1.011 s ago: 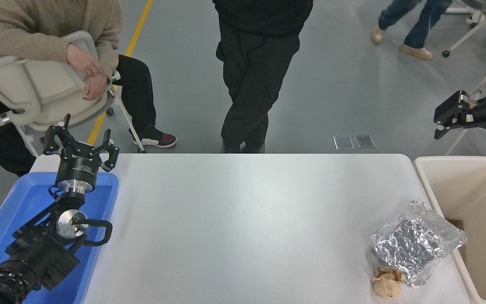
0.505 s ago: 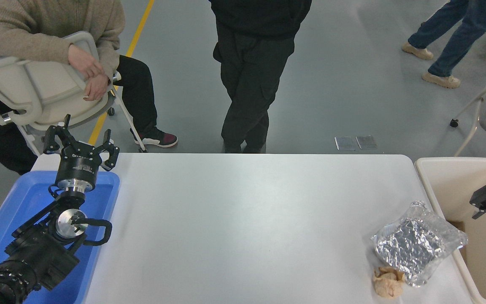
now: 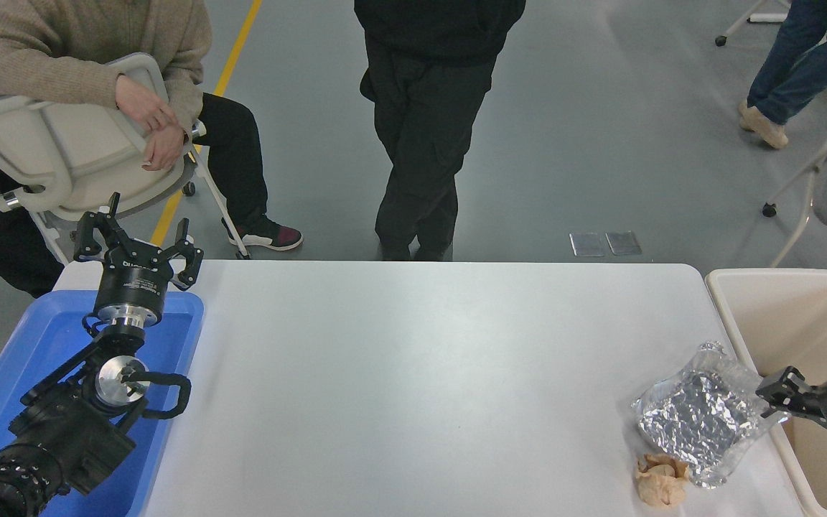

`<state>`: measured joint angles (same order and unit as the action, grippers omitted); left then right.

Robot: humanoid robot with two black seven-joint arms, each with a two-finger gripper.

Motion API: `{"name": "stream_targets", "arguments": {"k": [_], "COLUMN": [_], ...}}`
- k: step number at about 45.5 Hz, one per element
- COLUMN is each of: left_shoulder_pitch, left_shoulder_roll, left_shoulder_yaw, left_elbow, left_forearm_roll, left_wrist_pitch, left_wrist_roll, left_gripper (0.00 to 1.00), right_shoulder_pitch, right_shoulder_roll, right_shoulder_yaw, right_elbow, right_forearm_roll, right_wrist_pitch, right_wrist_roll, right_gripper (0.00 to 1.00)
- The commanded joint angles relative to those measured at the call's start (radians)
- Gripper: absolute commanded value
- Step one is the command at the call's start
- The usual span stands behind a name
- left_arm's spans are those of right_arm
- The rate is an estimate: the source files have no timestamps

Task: Pick up foil plate and place in dustbin

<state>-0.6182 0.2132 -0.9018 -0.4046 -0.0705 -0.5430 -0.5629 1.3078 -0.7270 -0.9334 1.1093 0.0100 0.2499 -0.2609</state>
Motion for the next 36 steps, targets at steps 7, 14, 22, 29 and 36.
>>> {"name": "stream_targets", "arguments": {"k": [7,14,22,29,36], "left_shoulder_pitch": [0.000,0.000,0.000,0.000,0.000], "left_shoulder_roll": [0.000,0.000,0.000,0.000,0.000], "left_shoulder_yaw": [0.000,0.000,0.000,0.000,0.000], "left_elbow": [0.000,0.000,0.000,0.001,0.000], "left_forearm_roll": [0.000,0.000,0.000,0.000,0.000], "left_wrist_pitch": [0.000,0.000,0.000,0.000,0.000], "left_wrist_roll": [0.000,0.000,0.000,0.000,0.000], "left_gripper": [0.99,0.99,0.99,0.99,0.99], "right_shoulder_pitch": [-0.163,-0.239,-0.263,-0.266,-0.266], "right_shoulder_roll": [0.093,0.150,0.166,0.164,0.162], "right_shoulder_yaw": [0.136,0.171,0.171,0.169,0.169], "right_elbow": [-0.149,-0.239,-0.258,-0.258,-0.259], "right_forearm_roll": [0.004,0.002,0.004,0.004,0.004], "right_wrist_pitch": [-0.028,-0.029,-0.058,-0.084,-0.084], "right_wrist_roll": [0.000,0.000,-0.001,-0.001,-0.003], "right_gripper": [1.00,1.00,0.82,0.57,0.24]}}
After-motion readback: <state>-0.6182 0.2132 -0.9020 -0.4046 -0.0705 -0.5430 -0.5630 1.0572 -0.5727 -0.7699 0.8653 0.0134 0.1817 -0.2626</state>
